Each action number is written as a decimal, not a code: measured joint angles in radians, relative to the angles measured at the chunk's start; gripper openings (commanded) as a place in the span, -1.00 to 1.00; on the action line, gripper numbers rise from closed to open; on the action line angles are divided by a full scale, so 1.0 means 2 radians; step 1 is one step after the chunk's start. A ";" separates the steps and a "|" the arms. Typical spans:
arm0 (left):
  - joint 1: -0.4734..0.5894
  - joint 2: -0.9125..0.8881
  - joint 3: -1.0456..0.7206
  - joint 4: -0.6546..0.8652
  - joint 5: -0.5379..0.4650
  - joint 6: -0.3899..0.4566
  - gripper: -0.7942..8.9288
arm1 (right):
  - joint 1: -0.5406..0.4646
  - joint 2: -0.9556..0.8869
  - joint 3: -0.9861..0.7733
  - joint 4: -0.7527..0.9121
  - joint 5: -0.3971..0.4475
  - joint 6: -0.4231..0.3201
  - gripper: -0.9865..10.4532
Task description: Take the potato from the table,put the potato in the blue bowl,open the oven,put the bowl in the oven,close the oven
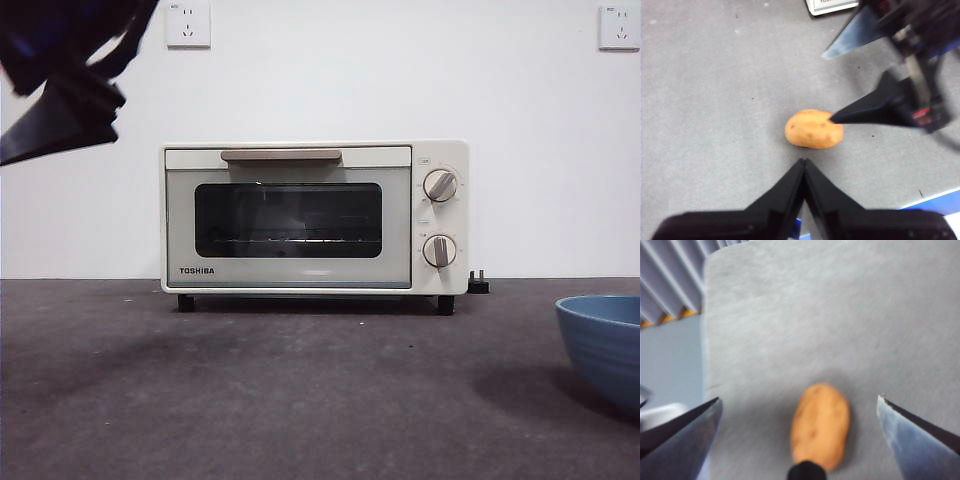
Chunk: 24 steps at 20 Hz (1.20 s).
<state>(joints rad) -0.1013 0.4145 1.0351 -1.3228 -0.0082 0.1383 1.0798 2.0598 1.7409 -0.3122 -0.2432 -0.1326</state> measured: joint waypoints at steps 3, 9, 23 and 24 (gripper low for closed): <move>0.000 0.000 0.000 0.000 0.001 -0.001 -0.85 | 0.008 0.029 0.000 0.017 0.018 -0.006 0.45; 0.000 0.000 0.000 0.000 0.023 -0.010 -0.85 | 0.019 0.070 0.000 0.041 0.058 -0.011 0.78; 0.000 0.000 0.000 0.000 0.034 -0.023 -0.85 | 0.024 0.124 0.000 0.065 0.070 0.007 0.32; 0.000 0.000 0.000 0.000 0.034 -0.023 -0.85 | 0.024 0.124 0.000 0.066 0.069 0.010 0.05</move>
<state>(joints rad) -0.1013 0.4149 1.0351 -1.3228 0.0593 0.0921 1.1282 2.3085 1.7412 -0.1799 -0.1043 -0.1135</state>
